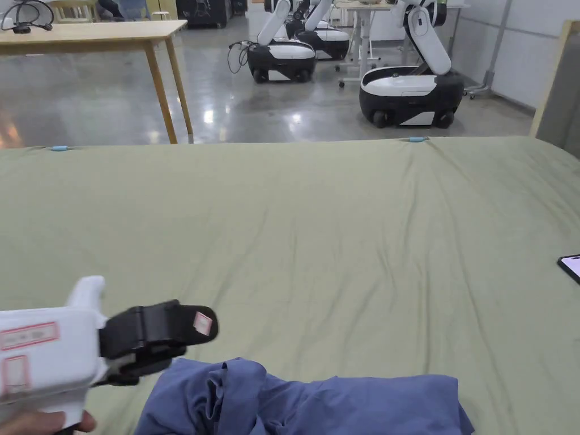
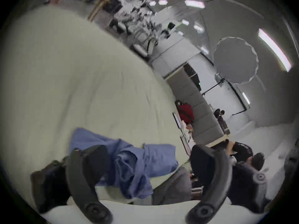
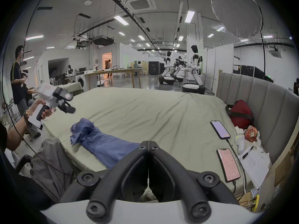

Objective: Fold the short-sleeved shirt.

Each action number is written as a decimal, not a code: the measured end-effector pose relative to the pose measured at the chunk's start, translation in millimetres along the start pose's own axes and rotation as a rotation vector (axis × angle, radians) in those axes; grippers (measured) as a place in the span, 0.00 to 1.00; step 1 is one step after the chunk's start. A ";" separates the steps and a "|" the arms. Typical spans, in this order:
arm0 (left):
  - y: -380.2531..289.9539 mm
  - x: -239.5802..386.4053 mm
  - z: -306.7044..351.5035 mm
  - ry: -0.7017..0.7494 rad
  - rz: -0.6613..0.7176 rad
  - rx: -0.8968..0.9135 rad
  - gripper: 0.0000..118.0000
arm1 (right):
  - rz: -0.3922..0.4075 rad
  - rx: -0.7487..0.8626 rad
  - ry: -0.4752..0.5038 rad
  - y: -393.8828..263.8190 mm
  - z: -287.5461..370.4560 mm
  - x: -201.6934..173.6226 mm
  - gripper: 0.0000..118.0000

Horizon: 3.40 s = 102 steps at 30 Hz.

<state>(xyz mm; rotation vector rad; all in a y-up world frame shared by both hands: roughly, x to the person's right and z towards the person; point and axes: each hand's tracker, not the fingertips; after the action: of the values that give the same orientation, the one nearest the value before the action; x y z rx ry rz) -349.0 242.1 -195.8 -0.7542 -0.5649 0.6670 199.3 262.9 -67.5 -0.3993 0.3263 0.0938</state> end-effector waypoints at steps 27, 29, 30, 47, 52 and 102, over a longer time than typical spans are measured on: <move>-67.6 -32.3 -164.8 0.056 -0.014 -0.314 0.00 | 0.004 -0.002 0.026 -4.0 1.6 -4.5 0.00; -65.3 -33.3 -161.6 0.037 0.000 -0.319 0.00 | 0.008 -0.003 0.021 -4.8 3.6 -4.9 0.00; -64.8 -31.6 -159.3 0.037 0.000 -0.320 0.00 | 0.010 -0.004 0.020 -5.1 4.3 -4.7 0.00; -37.0 -11.9 17.9 0.038 -0.115 0.027 0.00 | 0.015 0.047 0.076 5.0 -12.4 -13.0 0.01; -19.2 -40.8 -3.2 0.115 -0.072 -0.015 0.99 | 0.027 0.042 0.097 5.3 -12.5 -16.6 0.01; -106.0 123.4 -247.1 0.080 -0.127 -0.358 0.30 | -0.025 0.027 -0.011 -21.2 19.0 22.8 0.01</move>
<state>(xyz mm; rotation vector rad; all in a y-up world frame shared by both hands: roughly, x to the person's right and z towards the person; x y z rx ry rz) -65.8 166.8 -236.2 -1.0650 -0.6619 0.4194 229.6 251.6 -50.7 -0.3759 0.3110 0.0669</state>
